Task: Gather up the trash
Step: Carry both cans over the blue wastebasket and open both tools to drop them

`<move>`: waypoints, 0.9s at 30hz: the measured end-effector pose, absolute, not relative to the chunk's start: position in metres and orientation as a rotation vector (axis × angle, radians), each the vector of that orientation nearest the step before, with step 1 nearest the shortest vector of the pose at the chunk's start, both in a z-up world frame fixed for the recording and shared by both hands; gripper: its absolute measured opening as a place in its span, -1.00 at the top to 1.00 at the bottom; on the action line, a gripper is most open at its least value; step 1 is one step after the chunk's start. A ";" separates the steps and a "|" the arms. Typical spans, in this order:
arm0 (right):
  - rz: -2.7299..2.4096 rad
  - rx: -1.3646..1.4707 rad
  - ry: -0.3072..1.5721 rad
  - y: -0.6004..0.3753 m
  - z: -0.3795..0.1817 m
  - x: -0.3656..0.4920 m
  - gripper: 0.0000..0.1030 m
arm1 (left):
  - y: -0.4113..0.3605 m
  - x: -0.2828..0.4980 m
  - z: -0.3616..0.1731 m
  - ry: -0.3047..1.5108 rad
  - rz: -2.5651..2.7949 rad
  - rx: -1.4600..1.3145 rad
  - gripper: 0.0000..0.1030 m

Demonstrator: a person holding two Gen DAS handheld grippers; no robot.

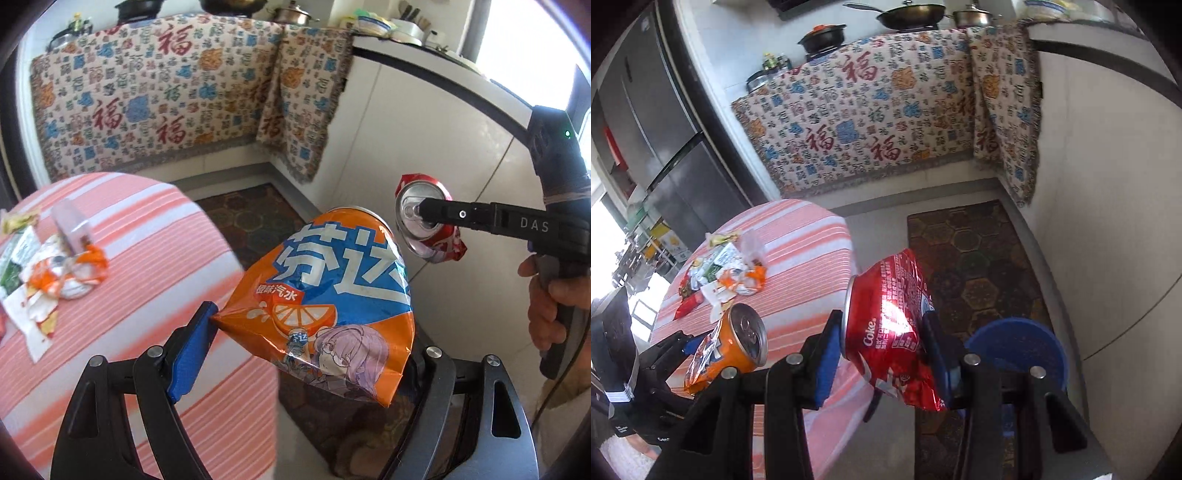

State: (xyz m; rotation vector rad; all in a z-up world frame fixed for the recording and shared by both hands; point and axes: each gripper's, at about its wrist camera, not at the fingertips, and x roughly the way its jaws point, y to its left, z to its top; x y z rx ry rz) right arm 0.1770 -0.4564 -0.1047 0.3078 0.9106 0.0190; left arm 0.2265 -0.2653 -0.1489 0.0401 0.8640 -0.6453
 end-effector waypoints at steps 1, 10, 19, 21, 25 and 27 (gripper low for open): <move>0.000 0.323 0.917 -0.472 -0.110 0.174 0.15 | -0.280 0.226 -0.152 0.870 -0.660 0.042 -0.64; -0.108 0.489 0.951 -0.587 -0.193 0.158 0.15 | -0.396 0.251 -0.210 0.960 -0.733 0.080 -0.64; -0.177 0.659 0.984 -0.652 -0.297 0.158 0.15 | -0.459 0.273 -0.287 1.057 -0.733 0.145 -0.65; -0.191 0.689 0.986 -0.661 -0.314 0.159 0.12 | -0.469 0.280 -0.302 1.074 -0.735 0.154 -0.65; -0.214 0.745 0.980 -0.676 -0.340 0.160 0.07 | -0.486 0.290 -0.324 1.115 -0.755 0.163 -0.86; -0.228 0.761 0.972 -0.682 -0.348 0.160 -0.10 | -0.491 0.290 -0.328 1.111 -0.765 0.164 -0.92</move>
